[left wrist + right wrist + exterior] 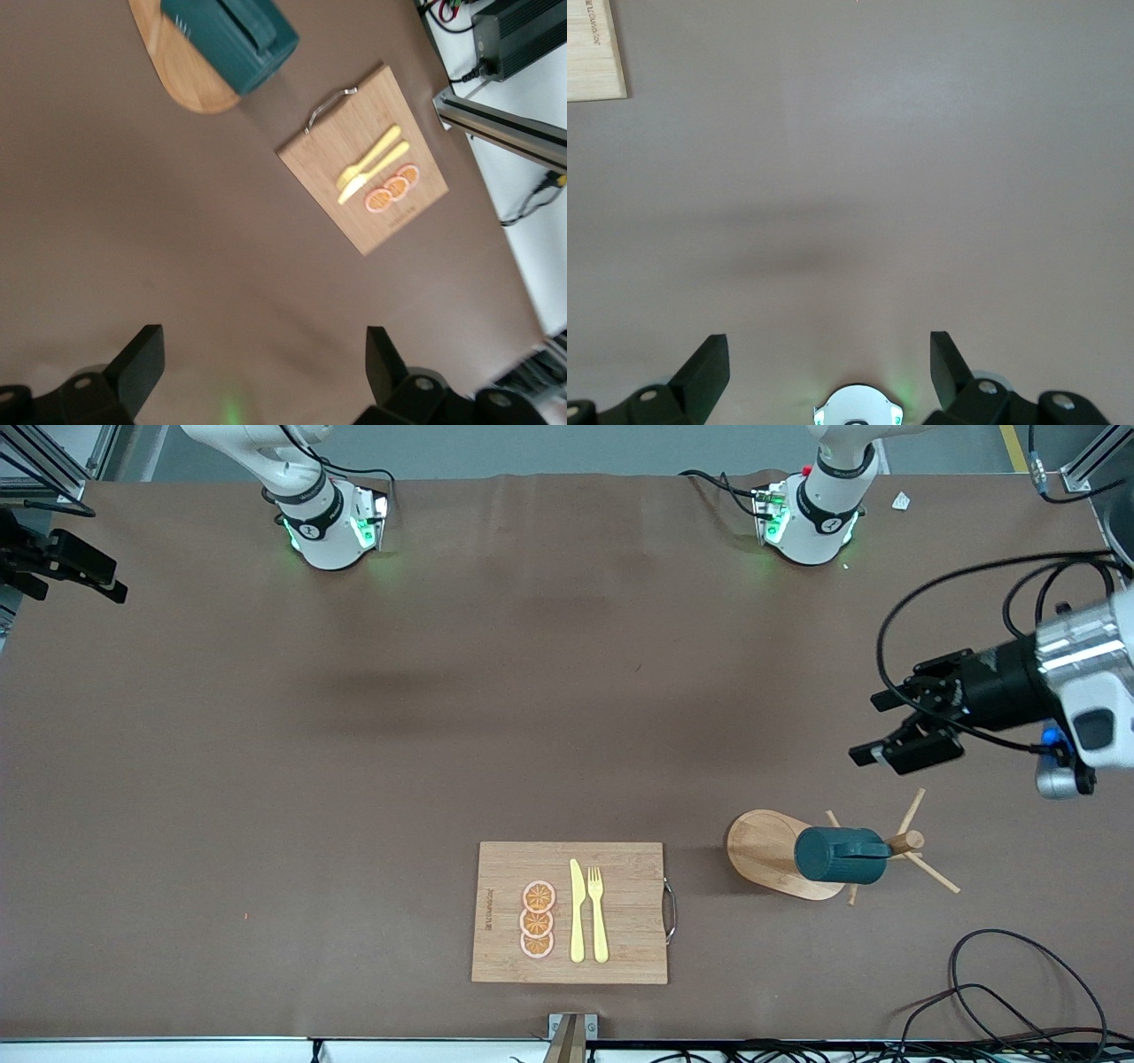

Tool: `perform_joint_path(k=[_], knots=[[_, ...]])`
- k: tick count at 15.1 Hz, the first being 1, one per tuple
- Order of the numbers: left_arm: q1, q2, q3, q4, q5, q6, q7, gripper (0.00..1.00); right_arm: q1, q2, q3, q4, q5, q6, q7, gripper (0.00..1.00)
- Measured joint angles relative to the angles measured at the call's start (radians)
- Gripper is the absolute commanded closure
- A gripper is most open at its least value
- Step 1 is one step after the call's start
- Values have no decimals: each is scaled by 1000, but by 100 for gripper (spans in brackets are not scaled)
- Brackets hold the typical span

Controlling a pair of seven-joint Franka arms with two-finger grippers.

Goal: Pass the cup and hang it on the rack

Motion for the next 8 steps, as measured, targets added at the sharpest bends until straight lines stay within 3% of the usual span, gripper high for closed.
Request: perform_joint_path(k=[5, 8], knots=[[-4, -45, -16, -1, 295, 0, 327, 0, 0, 0, 0, 0, 0, 0, 0, 0], [-49, -98, 50, -12, 389, -28, 494, 0, 0, 0, 0, 0, 0, 0, 0, 0]])
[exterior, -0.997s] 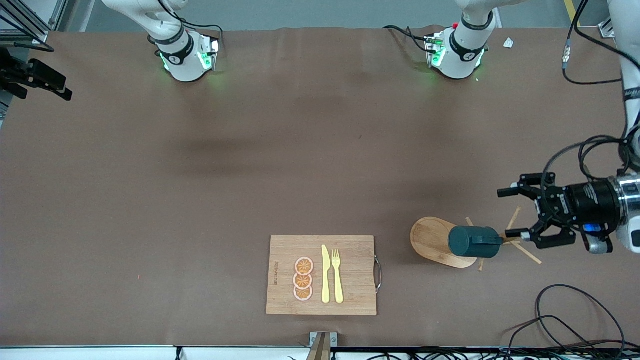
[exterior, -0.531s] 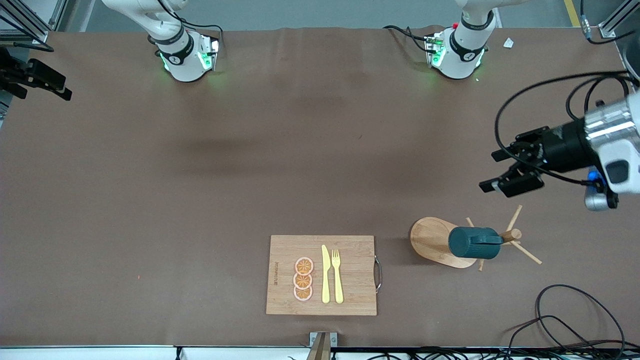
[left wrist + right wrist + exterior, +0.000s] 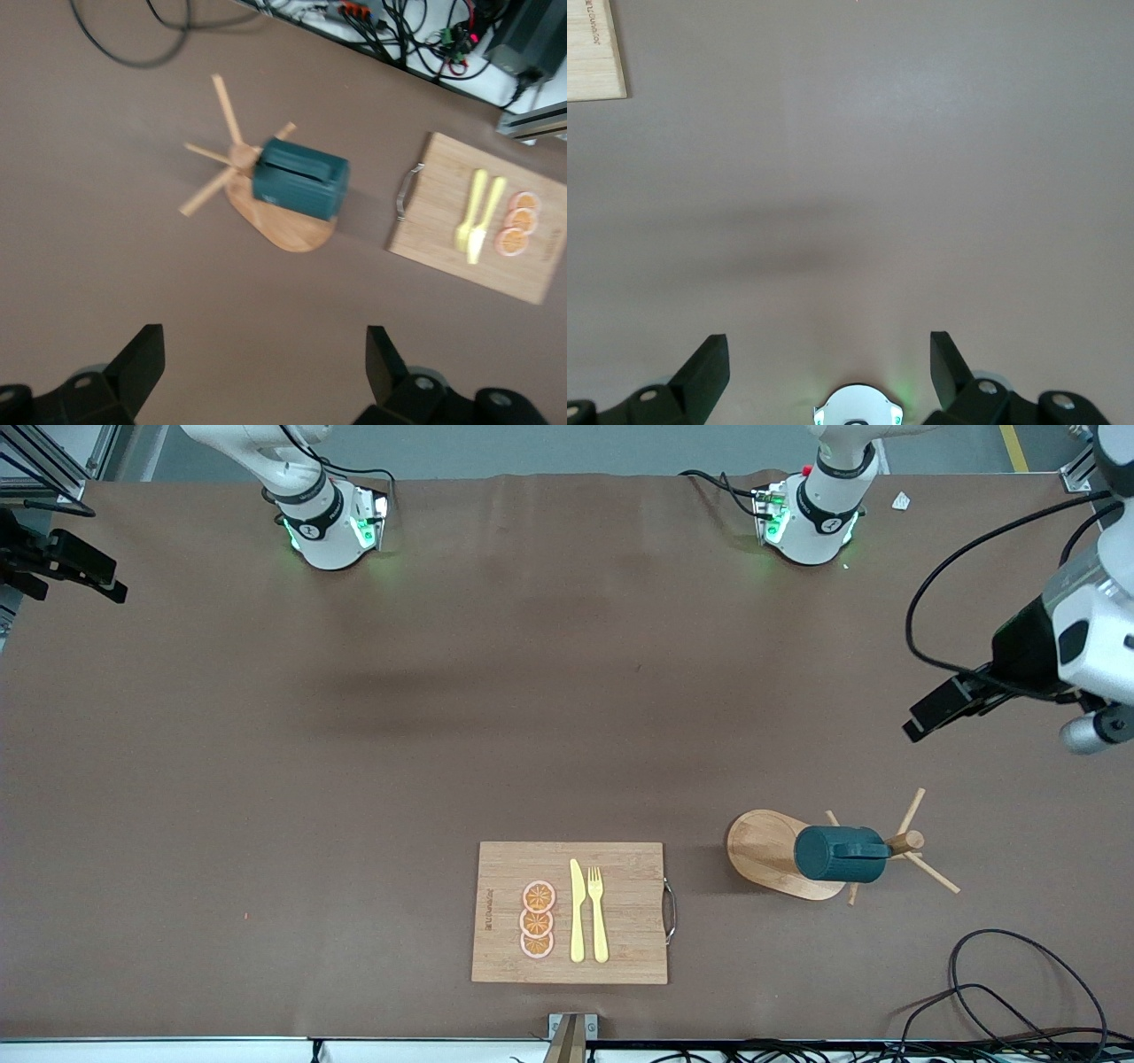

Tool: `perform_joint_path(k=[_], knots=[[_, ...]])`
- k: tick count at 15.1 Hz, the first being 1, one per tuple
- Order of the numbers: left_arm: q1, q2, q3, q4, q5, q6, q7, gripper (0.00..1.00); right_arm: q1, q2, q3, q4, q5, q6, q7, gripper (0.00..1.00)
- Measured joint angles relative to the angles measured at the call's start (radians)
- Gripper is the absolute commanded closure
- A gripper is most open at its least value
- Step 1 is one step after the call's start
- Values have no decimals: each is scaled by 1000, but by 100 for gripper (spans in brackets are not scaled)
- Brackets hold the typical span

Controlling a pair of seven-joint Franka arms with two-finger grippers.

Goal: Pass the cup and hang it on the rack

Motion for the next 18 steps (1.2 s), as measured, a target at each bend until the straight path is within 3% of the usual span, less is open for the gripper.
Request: perform_joint_path(k=[3, 8, 13, 18], knots=[[-50, -62, 96, -32, 23, -77, 150, 0, 0, 0, 0, 0, 0, -2, 0, 0], [-53, -201, 187, -205, 19, -92, 314, 0, 0, 0, -1, 0, 0, -4, 0, 0], [-57, -331, 191, -378, 8, -90, 359, 0, 0, 0, -1, 0, 0, -4, -1, 0], [-59, -366, 188, -395, -35, -94, 363, 0, 0, 0, -1, 0, 0, -4, -1, 0]])
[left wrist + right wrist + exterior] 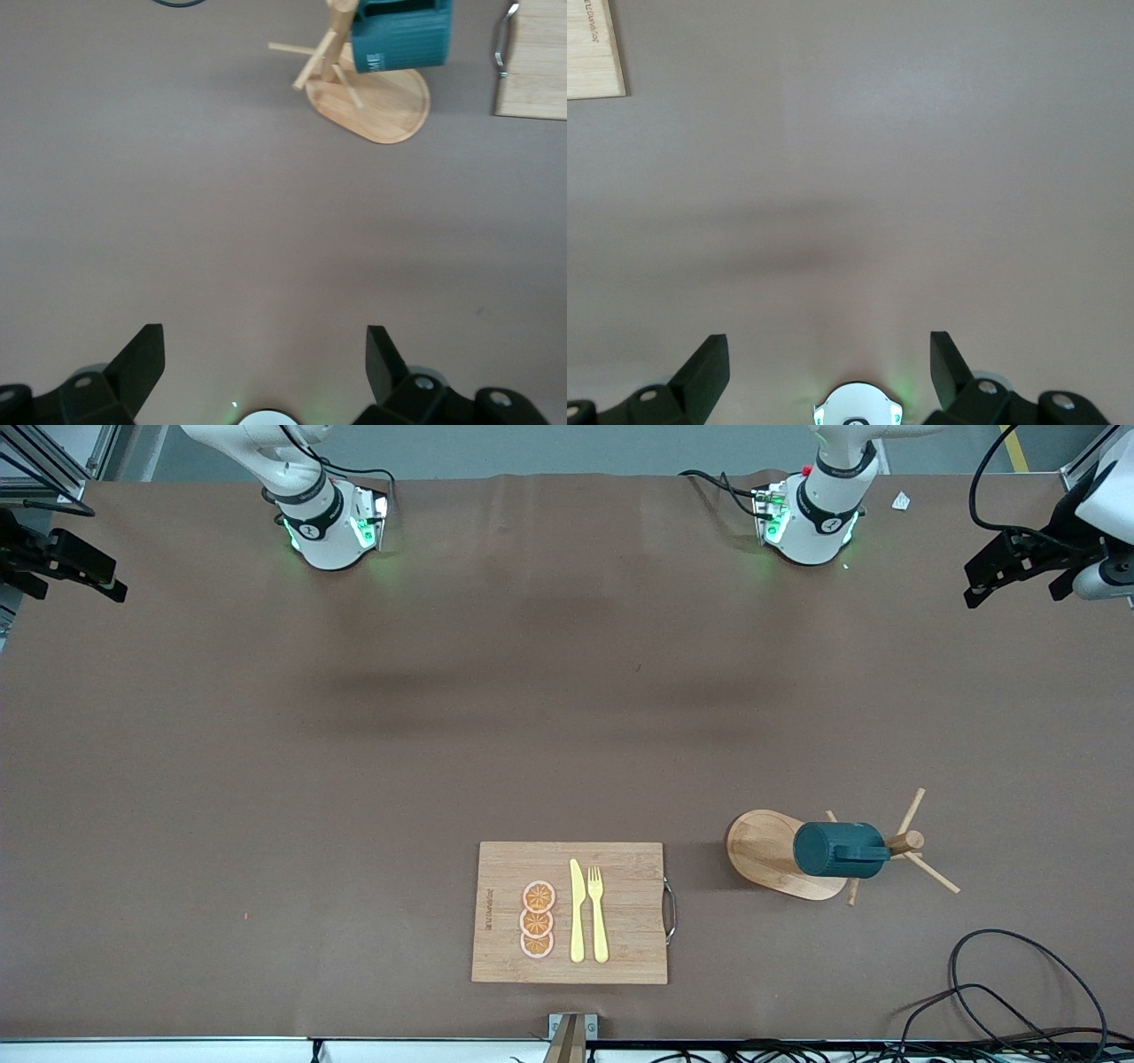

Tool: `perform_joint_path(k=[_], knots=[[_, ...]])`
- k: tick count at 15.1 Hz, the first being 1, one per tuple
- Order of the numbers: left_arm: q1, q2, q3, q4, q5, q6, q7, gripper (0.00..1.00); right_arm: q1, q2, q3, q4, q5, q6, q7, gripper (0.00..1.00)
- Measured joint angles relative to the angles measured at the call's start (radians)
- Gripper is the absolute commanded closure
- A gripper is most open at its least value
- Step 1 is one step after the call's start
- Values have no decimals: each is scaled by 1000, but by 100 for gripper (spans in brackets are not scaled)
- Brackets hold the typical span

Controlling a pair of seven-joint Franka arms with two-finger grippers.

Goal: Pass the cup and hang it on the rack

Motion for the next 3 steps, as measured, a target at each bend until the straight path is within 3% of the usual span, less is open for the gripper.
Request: perform_joint_path(k=[3], knots=[[0, 0, 3, 11, -25, -5, 3, 0, 0, 0, 0, 0, 0, 0, 0, 0]])
